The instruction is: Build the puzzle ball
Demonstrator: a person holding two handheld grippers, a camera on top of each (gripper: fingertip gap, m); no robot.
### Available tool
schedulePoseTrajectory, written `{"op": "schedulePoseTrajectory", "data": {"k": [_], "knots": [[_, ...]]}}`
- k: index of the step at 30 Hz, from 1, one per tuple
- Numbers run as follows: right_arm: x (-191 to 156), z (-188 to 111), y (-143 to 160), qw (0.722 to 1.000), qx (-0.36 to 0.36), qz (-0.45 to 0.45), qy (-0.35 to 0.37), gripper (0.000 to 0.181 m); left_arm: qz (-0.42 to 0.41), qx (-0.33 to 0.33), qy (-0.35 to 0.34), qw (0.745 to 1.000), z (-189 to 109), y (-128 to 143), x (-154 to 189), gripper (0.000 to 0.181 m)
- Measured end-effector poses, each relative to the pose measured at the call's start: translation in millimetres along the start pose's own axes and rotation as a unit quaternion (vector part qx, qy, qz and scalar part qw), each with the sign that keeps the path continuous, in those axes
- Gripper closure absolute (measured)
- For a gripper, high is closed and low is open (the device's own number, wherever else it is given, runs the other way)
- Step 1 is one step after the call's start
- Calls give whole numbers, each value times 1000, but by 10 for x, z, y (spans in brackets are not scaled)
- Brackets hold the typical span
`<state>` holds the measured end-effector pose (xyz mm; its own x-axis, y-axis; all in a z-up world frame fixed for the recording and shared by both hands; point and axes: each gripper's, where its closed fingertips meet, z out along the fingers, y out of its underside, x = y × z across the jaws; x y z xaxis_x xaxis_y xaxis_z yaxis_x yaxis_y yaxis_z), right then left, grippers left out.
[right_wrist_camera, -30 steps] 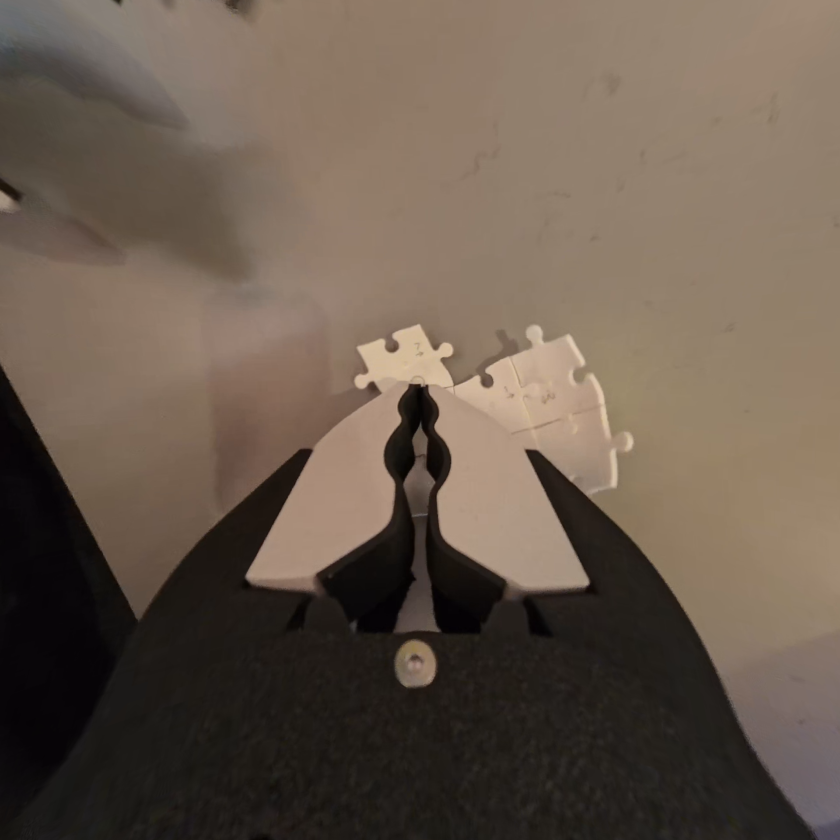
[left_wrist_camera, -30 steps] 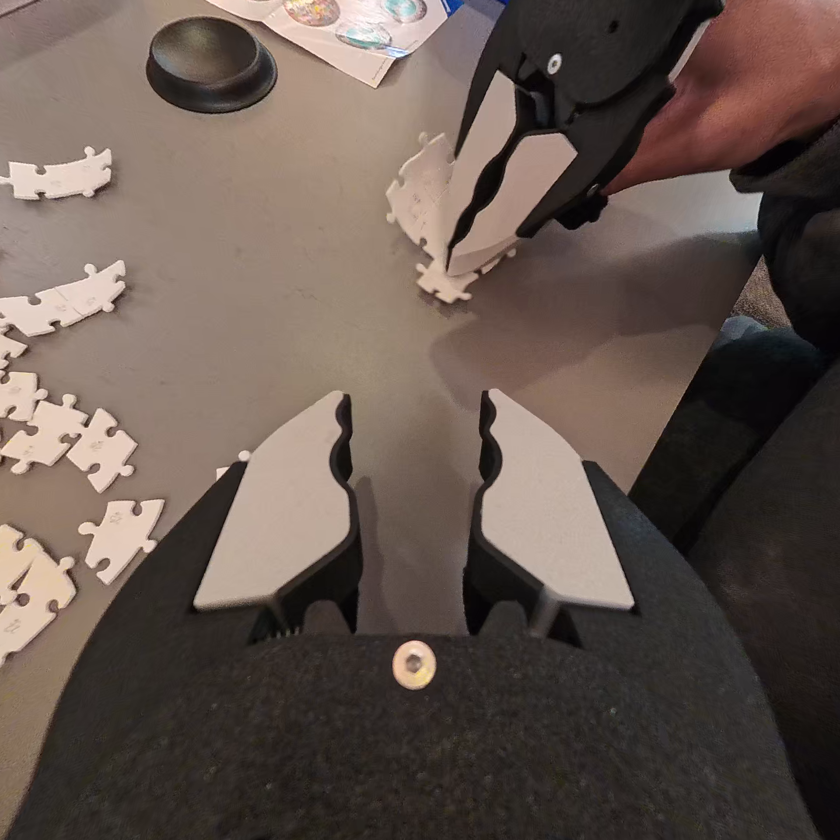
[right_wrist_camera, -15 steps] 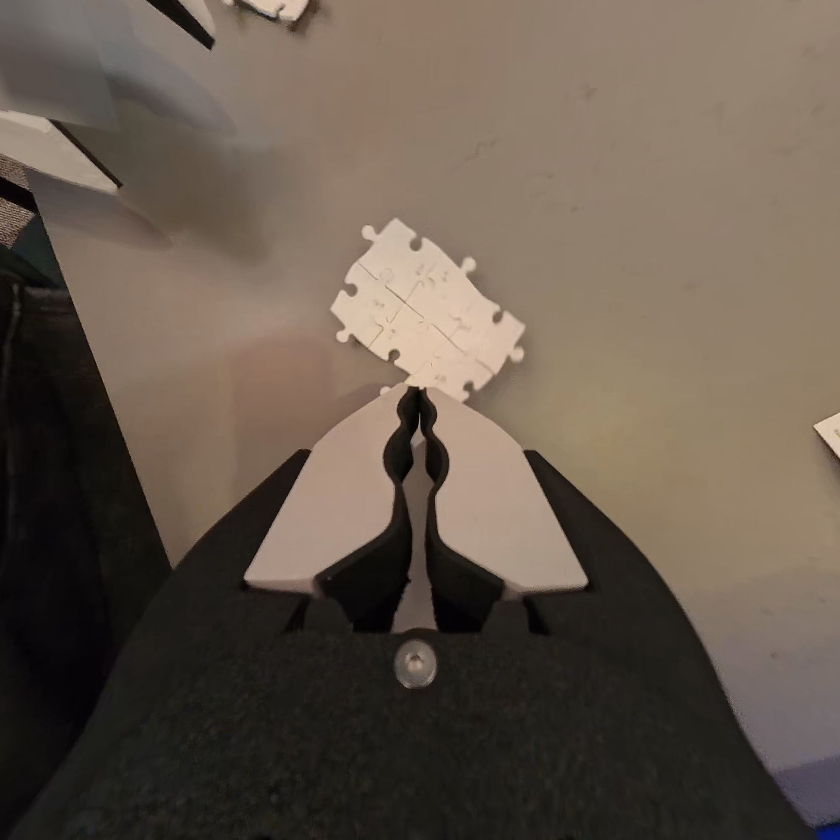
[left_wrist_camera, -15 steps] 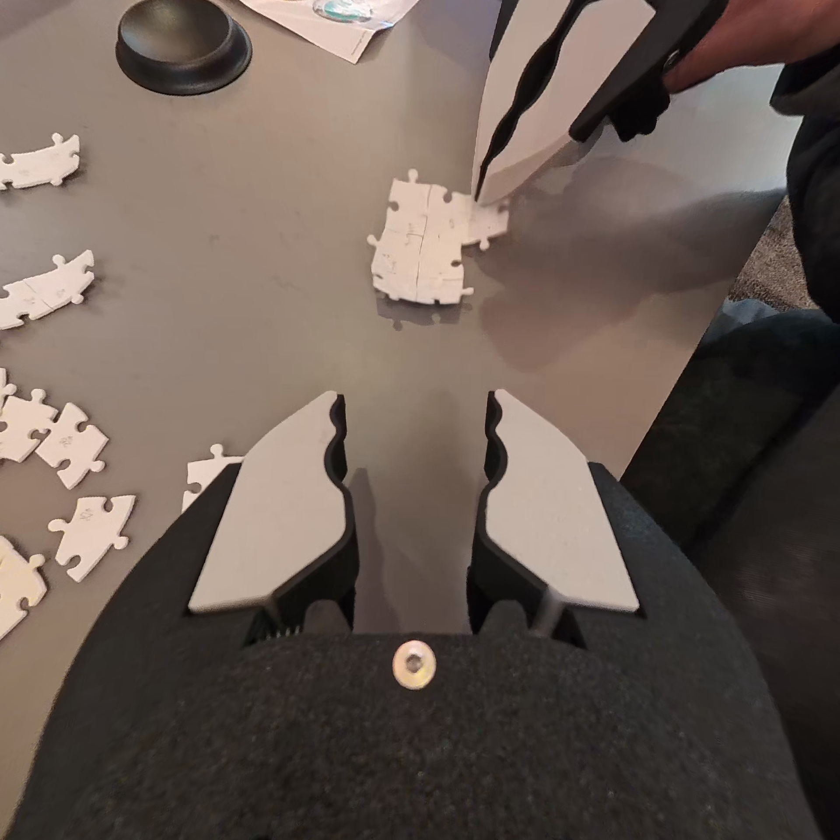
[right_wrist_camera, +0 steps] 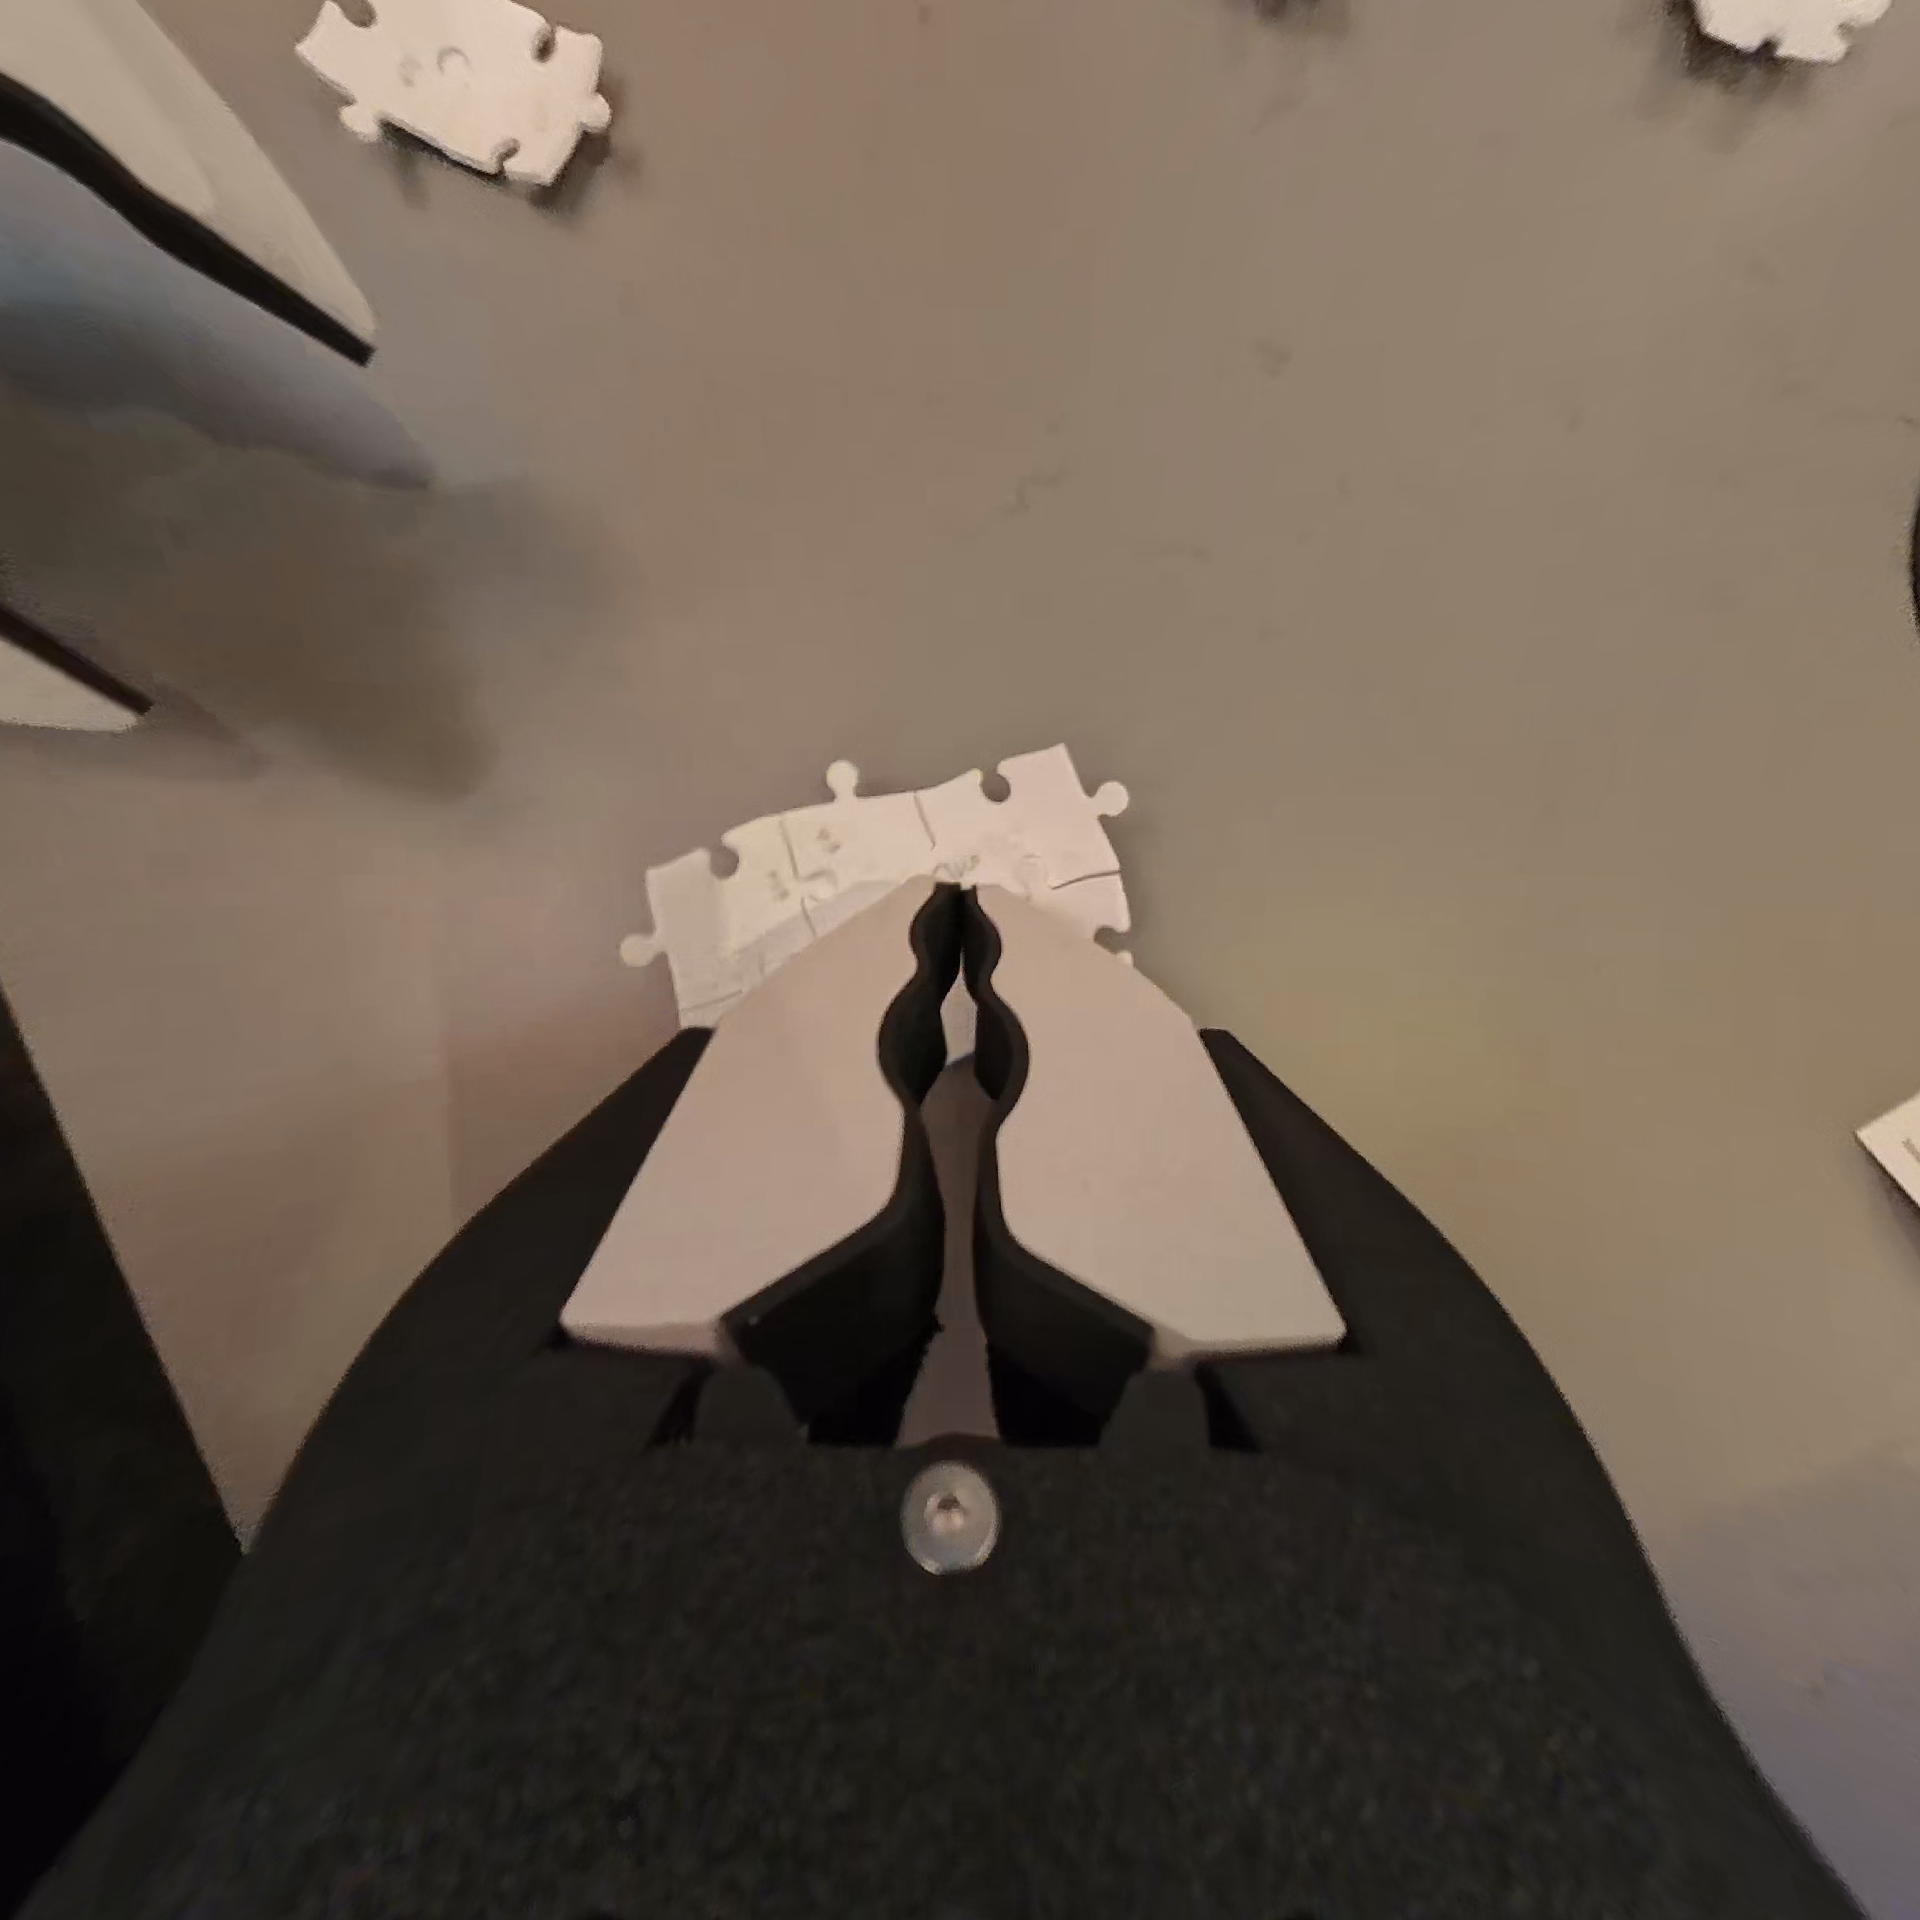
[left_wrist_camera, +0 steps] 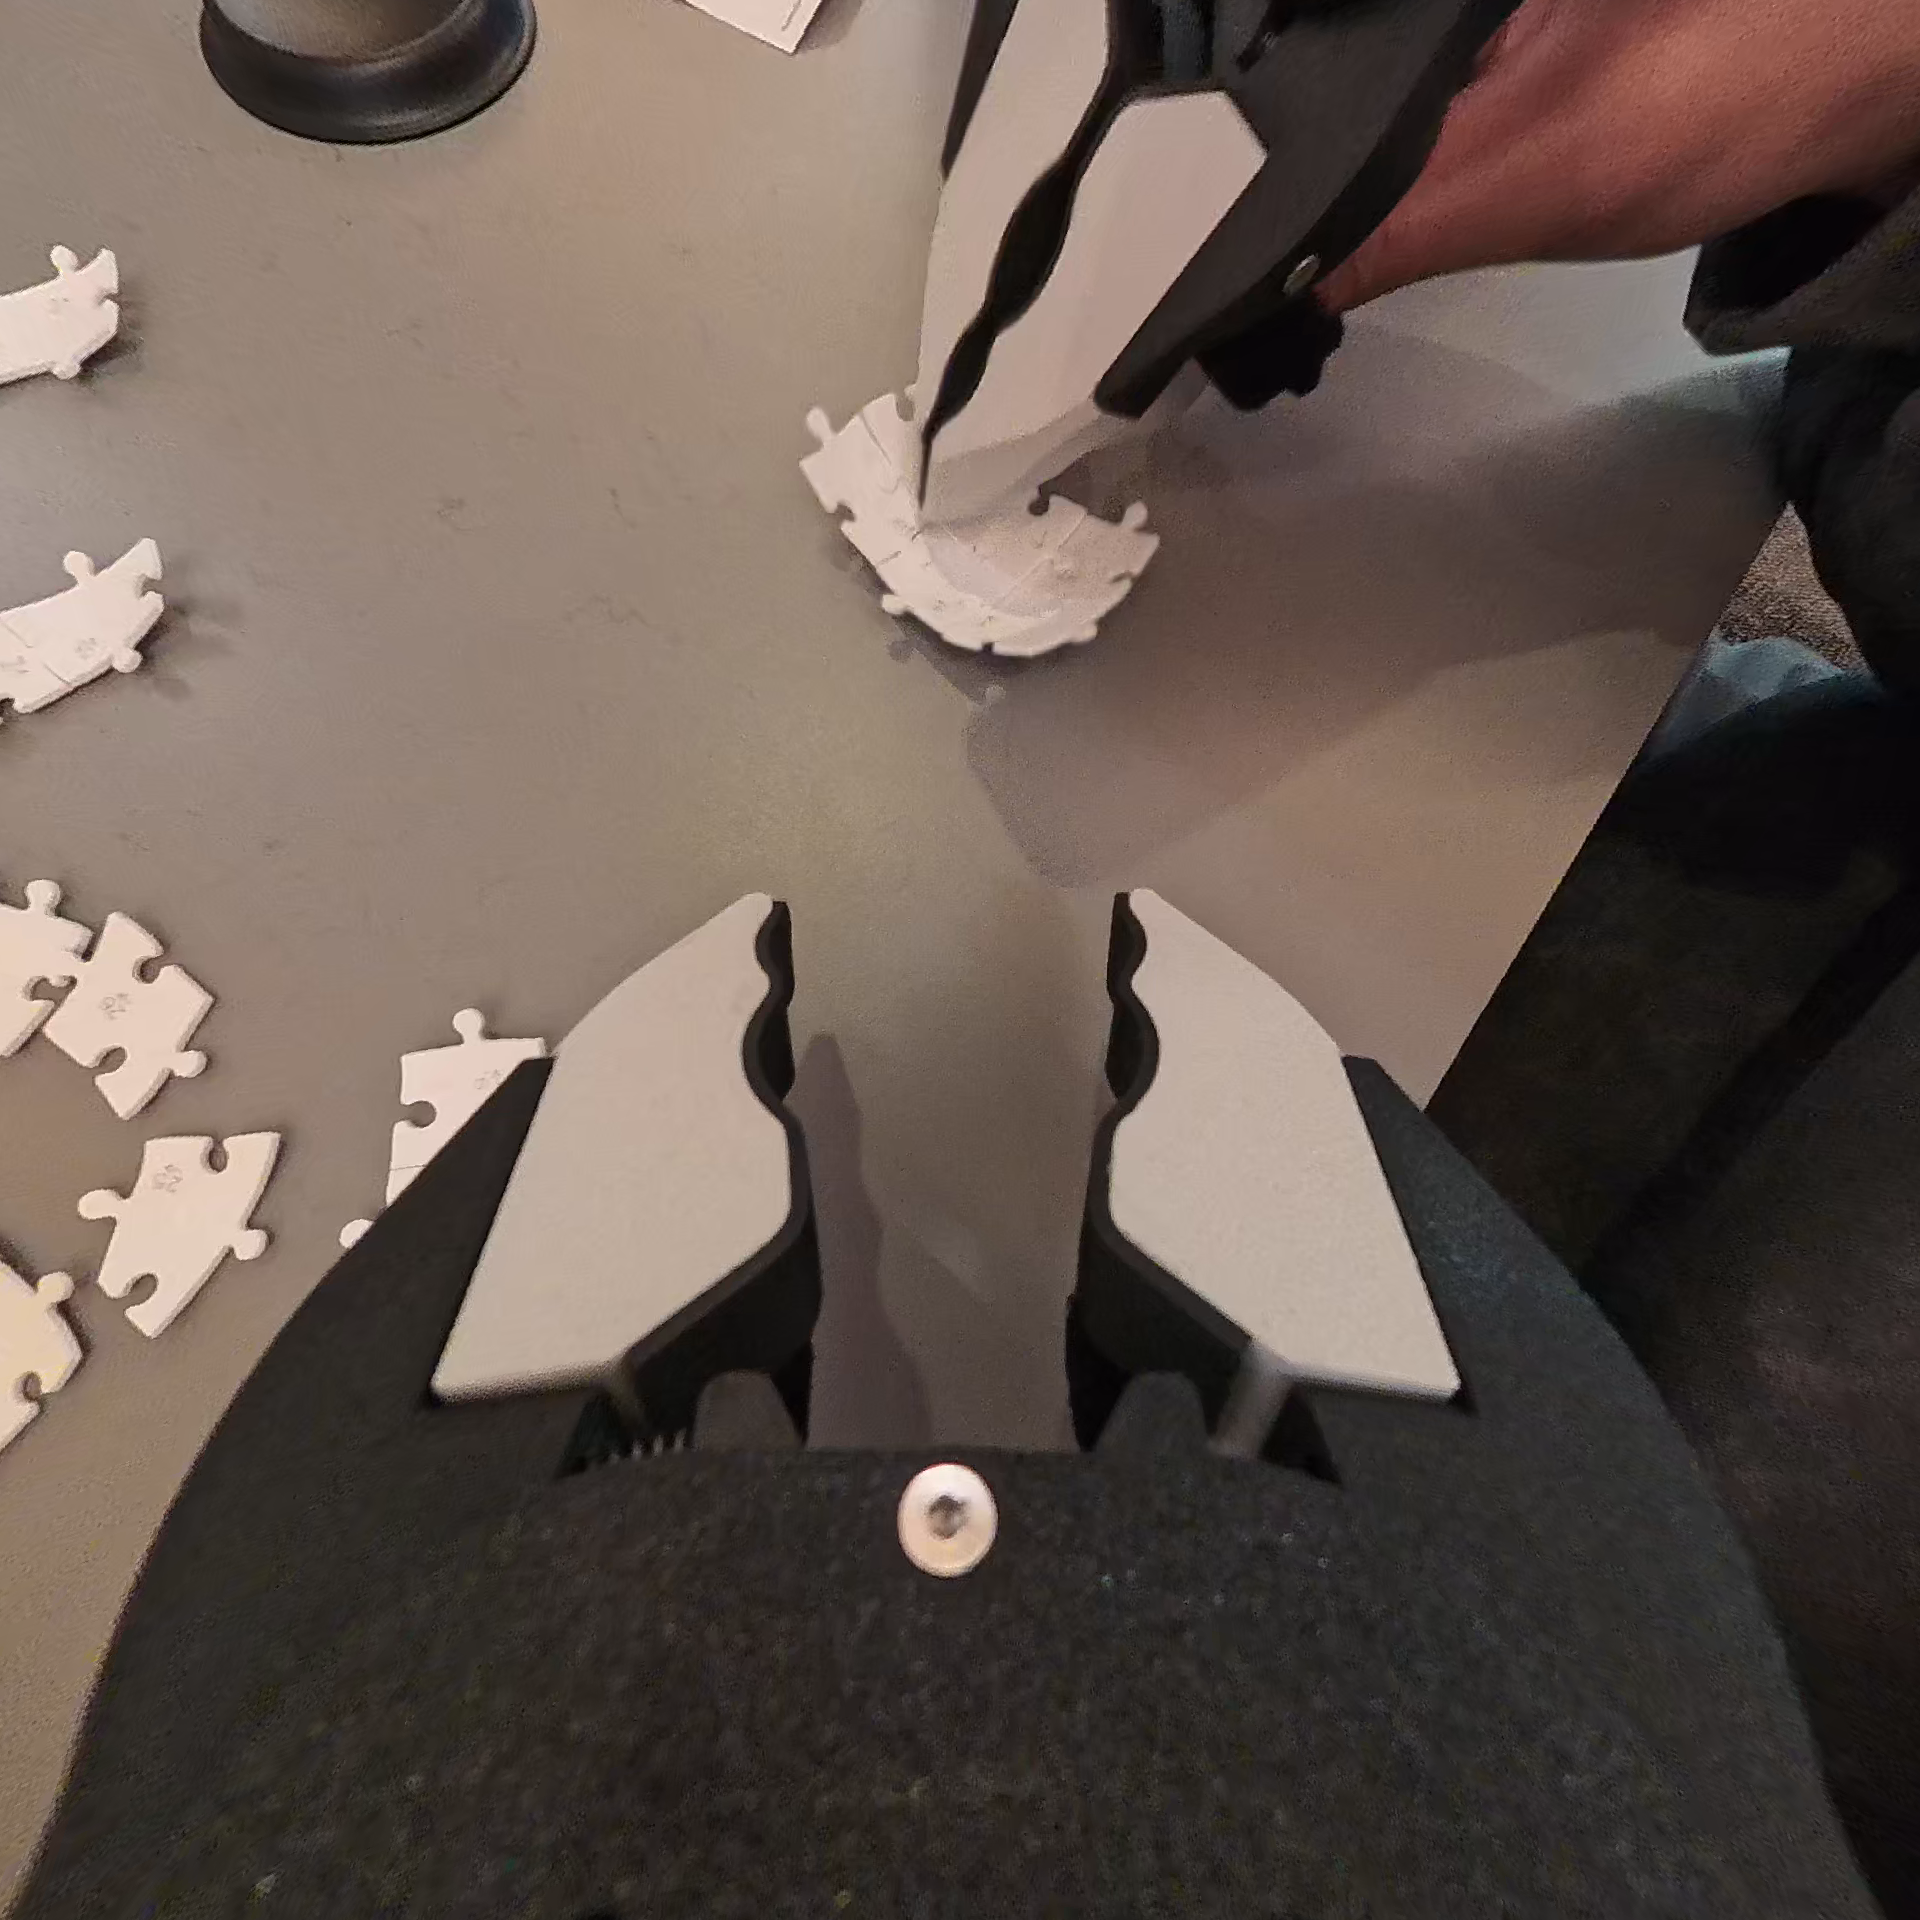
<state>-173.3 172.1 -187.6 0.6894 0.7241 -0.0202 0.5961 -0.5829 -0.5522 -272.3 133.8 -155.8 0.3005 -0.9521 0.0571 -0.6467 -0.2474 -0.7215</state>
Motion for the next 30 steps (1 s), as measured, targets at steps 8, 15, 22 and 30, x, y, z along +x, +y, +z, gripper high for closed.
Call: {"op": "schedulePoseTrajectory", "data": {"k": [8,15,22,30], "knots": [[9,66,37,999,-29,-14,11,181,-2,-2,3,1000,-2,28,-28,125],[-10,-306,-239,999,41,-7,-6,181,-3,6,-7,1000,-32,5,-69,124],[311,-1113,-158,990,-104,19,93,181,-19,28,-39,999,-119,-30,-252,121],[-60,-1291,259,959,-265,-13,96,181,-60,108,-74,990,-394,-223,-488,122]]}}
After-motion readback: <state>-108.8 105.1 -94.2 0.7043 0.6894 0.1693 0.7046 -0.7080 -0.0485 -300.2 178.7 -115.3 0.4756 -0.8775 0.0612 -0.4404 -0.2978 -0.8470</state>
